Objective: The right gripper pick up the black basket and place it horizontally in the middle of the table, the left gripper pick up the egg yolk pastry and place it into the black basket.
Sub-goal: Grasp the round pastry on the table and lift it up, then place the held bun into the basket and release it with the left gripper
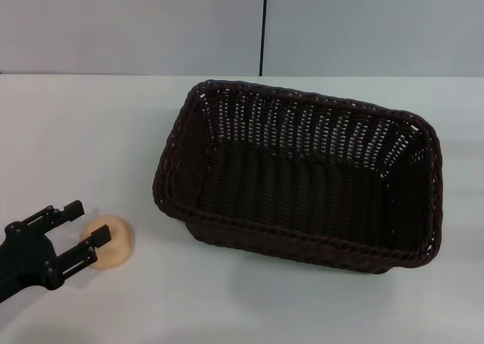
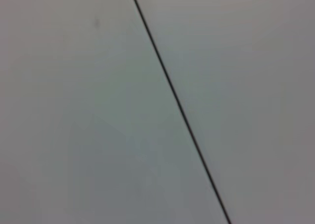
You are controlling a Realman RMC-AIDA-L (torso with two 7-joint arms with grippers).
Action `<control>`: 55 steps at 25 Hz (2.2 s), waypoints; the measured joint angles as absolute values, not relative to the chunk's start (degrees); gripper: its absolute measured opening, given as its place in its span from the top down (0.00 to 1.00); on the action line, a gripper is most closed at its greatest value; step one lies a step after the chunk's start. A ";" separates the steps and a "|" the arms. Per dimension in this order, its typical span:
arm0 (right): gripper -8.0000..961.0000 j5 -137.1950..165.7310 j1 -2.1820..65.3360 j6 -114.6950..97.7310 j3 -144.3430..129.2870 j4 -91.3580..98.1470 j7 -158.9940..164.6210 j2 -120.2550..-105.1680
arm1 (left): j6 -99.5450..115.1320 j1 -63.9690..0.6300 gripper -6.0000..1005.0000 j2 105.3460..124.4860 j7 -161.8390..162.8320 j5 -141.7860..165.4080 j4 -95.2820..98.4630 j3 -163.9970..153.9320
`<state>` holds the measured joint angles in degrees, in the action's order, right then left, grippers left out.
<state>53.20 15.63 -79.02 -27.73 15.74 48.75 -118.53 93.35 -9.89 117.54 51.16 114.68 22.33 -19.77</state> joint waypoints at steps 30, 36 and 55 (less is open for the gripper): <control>0.51 53.16 18.30 -74.41 -26.99 15.60 47.21 -118.65 | 89.75 -10.45 0.45 117.34 50.83 116.12 22.33 -24.37; 0.51 53.16 18.62 -73.74 -26.97 15.53 47.19 -118.65 | 90.24 -10.51 0.57 117.33 49.70 116.18 22.32 -25.54; 0.51 53.22 18.81 -73.55 -26.98 14.08 47.10 -118.68 | 104.79 -12.65 0.87 117.35 50.39 114.24 21.70 -2.67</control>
<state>53.22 18.81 -73.55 -26.98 14.08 47.10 -118.68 104.79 -12.65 117.35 50.39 114.24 21.70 -2.67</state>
